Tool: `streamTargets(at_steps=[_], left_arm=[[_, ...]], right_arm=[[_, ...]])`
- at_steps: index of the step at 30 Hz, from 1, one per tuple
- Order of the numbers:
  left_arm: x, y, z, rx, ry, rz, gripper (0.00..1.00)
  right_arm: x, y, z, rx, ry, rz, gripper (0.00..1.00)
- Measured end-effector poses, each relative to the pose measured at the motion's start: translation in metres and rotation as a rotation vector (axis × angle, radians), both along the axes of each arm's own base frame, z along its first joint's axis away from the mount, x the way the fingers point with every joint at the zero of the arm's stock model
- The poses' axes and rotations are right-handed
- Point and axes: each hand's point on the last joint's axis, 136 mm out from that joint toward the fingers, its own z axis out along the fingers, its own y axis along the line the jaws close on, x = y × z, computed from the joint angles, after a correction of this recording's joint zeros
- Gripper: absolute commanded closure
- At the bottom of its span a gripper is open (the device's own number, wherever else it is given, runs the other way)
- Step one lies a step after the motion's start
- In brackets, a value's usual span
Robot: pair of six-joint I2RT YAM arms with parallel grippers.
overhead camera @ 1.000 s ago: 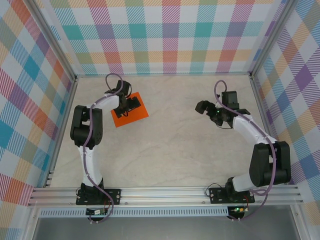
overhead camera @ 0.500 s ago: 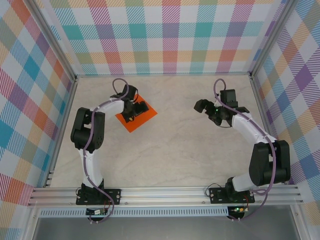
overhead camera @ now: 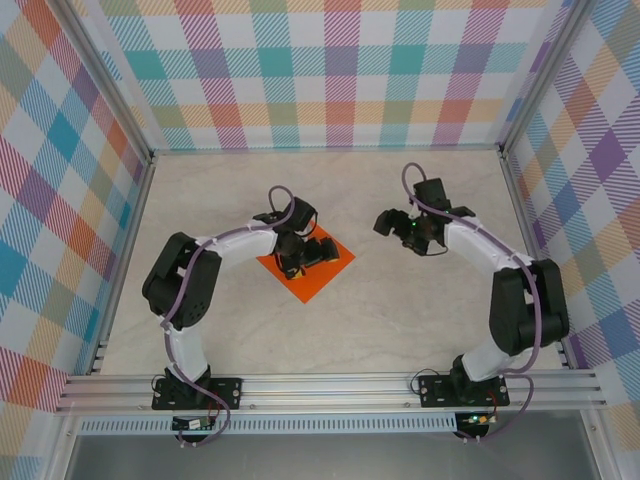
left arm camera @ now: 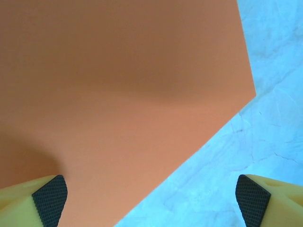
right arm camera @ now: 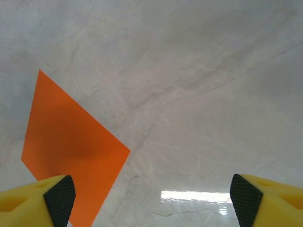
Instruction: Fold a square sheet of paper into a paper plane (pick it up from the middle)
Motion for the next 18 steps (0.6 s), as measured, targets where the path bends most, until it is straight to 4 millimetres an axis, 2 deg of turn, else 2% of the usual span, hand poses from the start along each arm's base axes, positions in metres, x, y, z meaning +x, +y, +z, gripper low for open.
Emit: streamTargets(at_steps=[2,4,6,9,12,15,18], left_arm=[[0.008,0.007,0.017,-0.006,-0.026,0.025,0.06],[0.022,0.024,0.038,-0.010,-0.075,0.077,0.06],[0.038,0.053,0.059,-0.006,-0.127,0.156,0.05],[0.055,0.093,0.078,0.010,-0.175,0.263,0.04],[0.061,0.123,0.080,0.041,-0.179,0.335,0.03],[0.056,0.129,0.071,0.063,-0.154,0.344,0.02],[0.049,0.131,0.063,0.081,-0.127,0.344,0.01]], right_arm=[[0.006,0.025,-0.002,-0.005,-0.002,0.058,0.24],[0.011,0.054,-0.004,-0.004,-0.002,0.118,0.29],[0.014,0.084,-0.009,0.000,0.006,0.176,0.36],[0.022,0.123,-0.017,0.008,0.023,0.238,0.38],[0.025,0.155,-0.032,0.008,0.047,0.285,0.38],[0.024,0.172,-0.049,-0.002,0.088,0.304,0.38],[0.019,0.177,-0.067,-0.023,0.133,0.307,0.36]])
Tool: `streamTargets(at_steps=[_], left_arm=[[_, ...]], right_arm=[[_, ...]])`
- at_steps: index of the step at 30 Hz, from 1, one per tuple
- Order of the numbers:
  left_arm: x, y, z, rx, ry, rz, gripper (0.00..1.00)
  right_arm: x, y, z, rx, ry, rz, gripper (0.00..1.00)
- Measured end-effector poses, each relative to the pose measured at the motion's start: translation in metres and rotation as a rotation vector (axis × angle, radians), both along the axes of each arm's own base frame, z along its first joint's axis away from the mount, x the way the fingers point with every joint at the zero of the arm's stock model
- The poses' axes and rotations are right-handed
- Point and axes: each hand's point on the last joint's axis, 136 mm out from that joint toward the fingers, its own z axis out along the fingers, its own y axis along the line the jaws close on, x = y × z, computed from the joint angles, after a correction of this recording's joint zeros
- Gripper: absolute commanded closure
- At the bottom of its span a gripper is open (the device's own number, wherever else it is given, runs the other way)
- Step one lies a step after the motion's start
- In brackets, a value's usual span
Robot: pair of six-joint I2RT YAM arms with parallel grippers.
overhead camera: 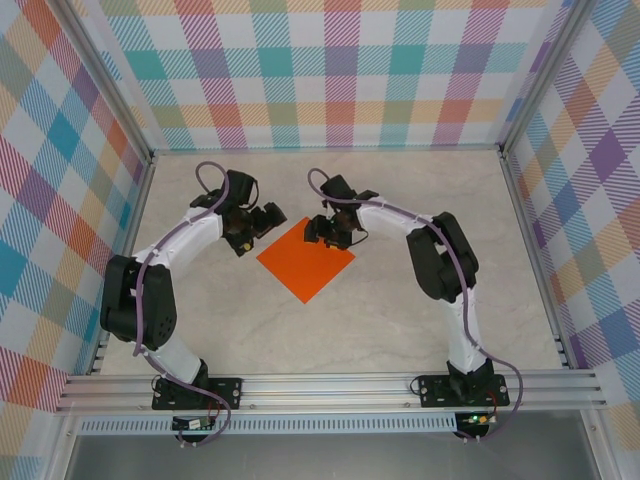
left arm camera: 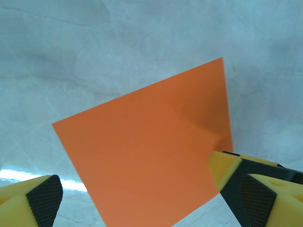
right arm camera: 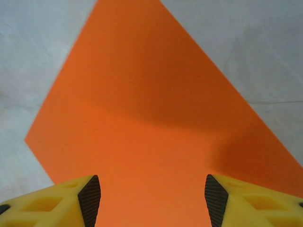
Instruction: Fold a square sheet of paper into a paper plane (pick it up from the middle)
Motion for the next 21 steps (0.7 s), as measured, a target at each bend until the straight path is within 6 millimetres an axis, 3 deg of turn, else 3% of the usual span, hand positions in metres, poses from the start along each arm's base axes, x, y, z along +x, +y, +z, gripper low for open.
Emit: streamTargets(at_steps=[7,17,21], left_arm=[[-0.002,0.003,-0.004,0.006,0.010,0.004,0.00],[-0.006,0.001,-0.008,-0.004,0.023,-0.005,0.00],[-0.008,-0.001,-0.011,-0.014,0.031,-0.011,0.00]], right_arm=[[-0.011,-0.018,-0.010,-0.087,0.023,-0.005,0.33],[-0.091,-0.115,-0.020,-0.378,0.083,0.019,0.29],[-0.103,-0.125,-0.017,-0.420,0.113,0.066,0.16]])
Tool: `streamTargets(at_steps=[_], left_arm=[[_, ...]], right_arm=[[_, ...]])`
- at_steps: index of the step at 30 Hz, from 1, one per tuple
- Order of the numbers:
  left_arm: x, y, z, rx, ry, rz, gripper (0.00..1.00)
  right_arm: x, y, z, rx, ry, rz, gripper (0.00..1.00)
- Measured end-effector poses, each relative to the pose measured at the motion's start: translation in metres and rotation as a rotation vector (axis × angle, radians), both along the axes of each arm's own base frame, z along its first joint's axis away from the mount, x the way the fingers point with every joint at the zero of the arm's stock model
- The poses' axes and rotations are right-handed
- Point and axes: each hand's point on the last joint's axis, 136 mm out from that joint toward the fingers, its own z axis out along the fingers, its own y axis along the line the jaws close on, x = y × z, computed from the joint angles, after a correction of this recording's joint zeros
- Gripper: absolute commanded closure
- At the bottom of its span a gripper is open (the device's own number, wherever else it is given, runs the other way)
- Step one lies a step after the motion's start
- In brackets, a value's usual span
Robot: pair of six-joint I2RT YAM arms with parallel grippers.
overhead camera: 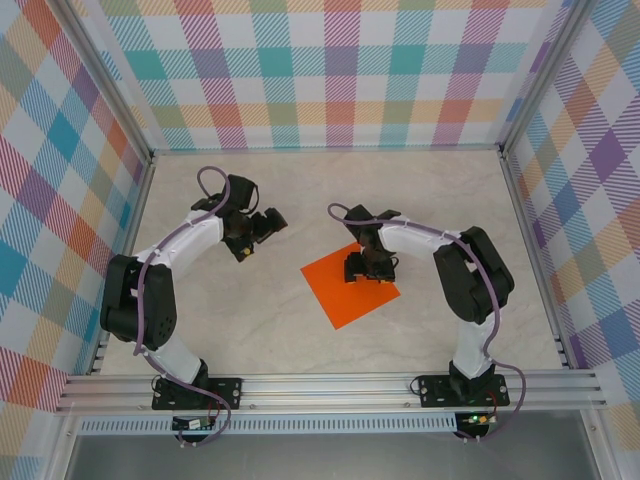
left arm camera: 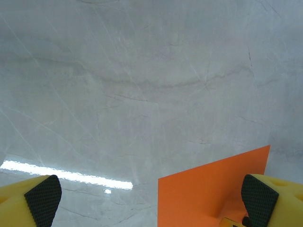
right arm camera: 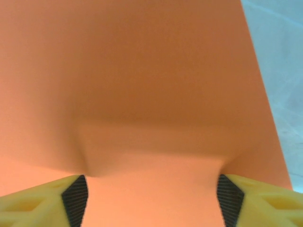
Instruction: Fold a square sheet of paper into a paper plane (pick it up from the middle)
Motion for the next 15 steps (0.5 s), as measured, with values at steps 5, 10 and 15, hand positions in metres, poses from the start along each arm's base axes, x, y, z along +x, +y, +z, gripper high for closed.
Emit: streamTargets(at_steps=[5,10,15], left_arm=[[-0.004,0.000,-0.006,-0.002,0.013,-0.002,0.00],[-0.008,0.002,-0.012,0.005,0.029,-0.001,0.00],[-0.008,0.002,-0.012,0.006,0.028,0.000,0.00]], right_arm=[[0.019,0.018,0.028,0.050,-0.059,0.143,0.00],[0.026,0.038,0.046,0.074,-0.114,0.313,0.00],[0.015,0.051,0.026,0.049,-0.063,0.428,0.00]])
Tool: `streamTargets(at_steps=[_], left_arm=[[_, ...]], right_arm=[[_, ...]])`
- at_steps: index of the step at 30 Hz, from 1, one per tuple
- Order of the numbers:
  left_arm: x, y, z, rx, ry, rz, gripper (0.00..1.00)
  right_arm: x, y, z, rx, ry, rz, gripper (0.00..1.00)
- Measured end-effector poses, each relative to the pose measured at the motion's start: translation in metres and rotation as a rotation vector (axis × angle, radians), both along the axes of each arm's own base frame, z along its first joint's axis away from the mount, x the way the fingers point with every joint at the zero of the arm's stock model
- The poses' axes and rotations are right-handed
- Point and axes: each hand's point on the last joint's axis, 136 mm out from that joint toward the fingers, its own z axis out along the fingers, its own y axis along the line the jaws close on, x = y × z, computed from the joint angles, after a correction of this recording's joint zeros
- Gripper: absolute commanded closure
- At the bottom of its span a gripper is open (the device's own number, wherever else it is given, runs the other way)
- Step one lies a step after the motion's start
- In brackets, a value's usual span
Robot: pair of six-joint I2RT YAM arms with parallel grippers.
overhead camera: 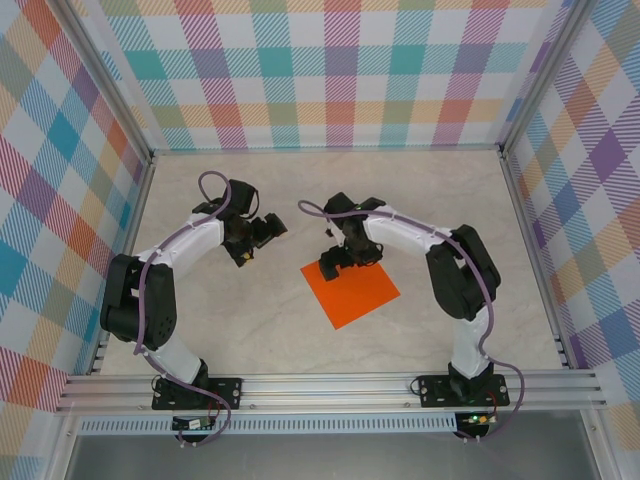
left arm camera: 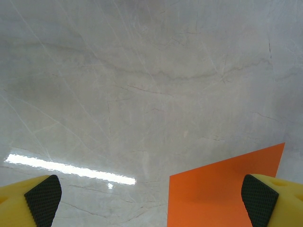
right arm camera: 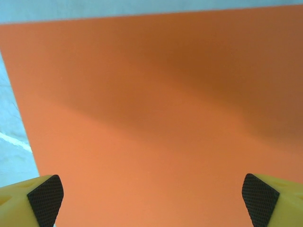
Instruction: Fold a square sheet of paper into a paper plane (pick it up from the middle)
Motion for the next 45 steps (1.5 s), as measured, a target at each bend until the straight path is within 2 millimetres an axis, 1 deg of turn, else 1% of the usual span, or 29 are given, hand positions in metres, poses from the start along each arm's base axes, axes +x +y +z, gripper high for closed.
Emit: streamTargets(at_steps=[3,8,20,27,29,37,45], left_arm=[[-0.001,0.000,-0.001,0.000,0.002,0.000,0.00],[-0.002,0.000,-0.002,-0.002,0.005,-0.001,0.00],[-0.002,-0.002,-0.002,-0.012,0.008,-0.006,0.00],[-0.002,-0.001,-0.002,-0.007,0.009,0.000,0.00],[-0.002,0.002,-0.004,0.006,0.008,0.008,0.00],[-0.007,0.008,-0.008,0.036,0.027,0.029,0.00],[-0.008,0.010,-0.010,0.041,0.032,0.036,0.00]], right_arm=[[-0.009,-0.002,-0.015,-0.040,0.052,0.029,0.00],[-0.014,-0.005,-0.027,-0.068,0.103,0.035,0.00],[-0.012,-0.008,-0.034,-0.149,0.100,0.032,0.03],[-0.012,-0.009,-0.036,-0.180,0.081,0.022,0.08],[-0.012,-0.009,-0.037,-0.183,0.082,0.018,0.11],[-0.015,-0.011,-0.042,-0.191,0.091,0.000,0.15],[-0.014,-0.011,-0.039,-0.183,0.083,-0.009,0.19]])
